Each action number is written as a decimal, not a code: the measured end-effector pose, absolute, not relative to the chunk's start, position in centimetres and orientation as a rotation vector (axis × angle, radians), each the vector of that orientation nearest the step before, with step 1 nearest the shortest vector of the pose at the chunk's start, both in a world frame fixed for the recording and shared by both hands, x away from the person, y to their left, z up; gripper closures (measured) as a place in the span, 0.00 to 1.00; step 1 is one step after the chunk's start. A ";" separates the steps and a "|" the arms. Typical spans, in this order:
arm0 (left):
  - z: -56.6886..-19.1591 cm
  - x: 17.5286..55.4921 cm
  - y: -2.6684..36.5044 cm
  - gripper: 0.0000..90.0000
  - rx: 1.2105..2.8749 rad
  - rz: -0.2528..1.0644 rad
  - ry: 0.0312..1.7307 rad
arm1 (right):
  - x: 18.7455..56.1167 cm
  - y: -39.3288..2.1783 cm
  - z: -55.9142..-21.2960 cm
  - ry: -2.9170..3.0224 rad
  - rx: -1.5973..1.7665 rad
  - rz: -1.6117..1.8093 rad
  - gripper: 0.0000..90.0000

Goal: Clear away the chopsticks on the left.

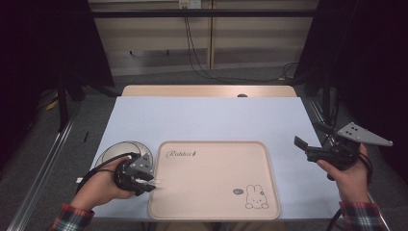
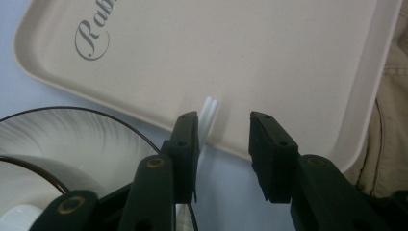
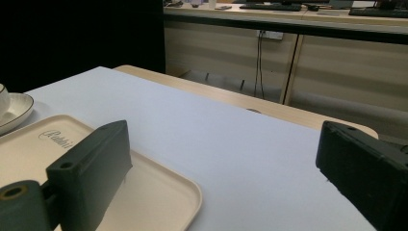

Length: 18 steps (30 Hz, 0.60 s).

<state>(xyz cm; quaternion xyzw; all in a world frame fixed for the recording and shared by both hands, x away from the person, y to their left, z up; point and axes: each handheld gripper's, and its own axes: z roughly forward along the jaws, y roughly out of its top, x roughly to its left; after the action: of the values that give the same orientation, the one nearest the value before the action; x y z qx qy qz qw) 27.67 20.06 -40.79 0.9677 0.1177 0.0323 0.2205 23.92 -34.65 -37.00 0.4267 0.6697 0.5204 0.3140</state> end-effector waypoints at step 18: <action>-41.4 27.7 20.0 0.73 2.701 0.092 0.313 | 24.0 -34.5 -37.1 1.780 1.121 1.382 0.06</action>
<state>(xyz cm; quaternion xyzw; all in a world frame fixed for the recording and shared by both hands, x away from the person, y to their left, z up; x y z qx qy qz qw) 27.67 19.96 -41.37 0.9708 0.1125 0.0330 0.2091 24.02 -34.53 -37.14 0.4240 0.6730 0.5224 0.3073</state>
